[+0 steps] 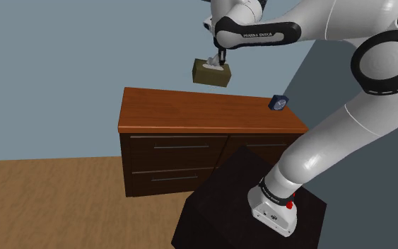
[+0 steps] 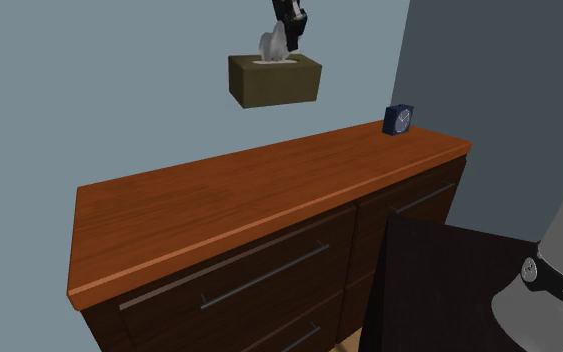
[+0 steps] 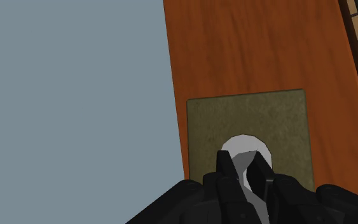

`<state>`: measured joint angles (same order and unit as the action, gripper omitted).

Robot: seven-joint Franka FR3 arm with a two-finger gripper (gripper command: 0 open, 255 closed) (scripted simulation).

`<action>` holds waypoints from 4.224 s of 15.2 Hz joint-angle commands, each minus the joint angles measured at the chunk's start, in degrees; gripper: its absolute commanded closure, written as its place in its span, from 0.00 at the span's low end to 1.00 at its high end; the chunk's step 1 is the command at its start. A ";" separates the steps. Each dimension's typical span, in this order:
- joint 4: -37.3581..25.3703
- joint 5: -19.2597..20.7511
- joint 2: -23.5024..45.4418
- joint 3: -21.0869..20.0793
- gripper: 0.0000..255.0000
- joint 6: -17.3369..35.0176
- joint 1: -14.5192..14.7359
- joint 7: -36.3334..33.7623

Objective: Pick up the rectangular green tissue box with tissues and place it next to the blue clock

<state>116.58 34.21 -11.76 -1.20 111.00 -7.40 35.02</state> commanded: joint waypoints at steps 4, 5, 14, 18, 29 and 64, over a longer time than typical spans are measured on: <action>-2.88 -0.65 -0.25 -0.10 1.00 -2.72 0.11 1.69; -1.43 -0.55 -1.56 0.69 1.00 -1.93 -0.38 2.66; 8.61 1.29 -11.28 8.75 1.00 4.42 -4.70 12.20; 11.33 2.45 -14.31 12.85 1.00 6.97 -6.62 16.87; 13.37 4.92 -17.83 25.63 1.00 13.89 -11.33 31.07; 22.72 11.02 -7.03 43.48 1.00 40.48 -15.24 36.17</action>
<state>138.81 44.80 -19.04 42.28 150.79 -22.46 71.69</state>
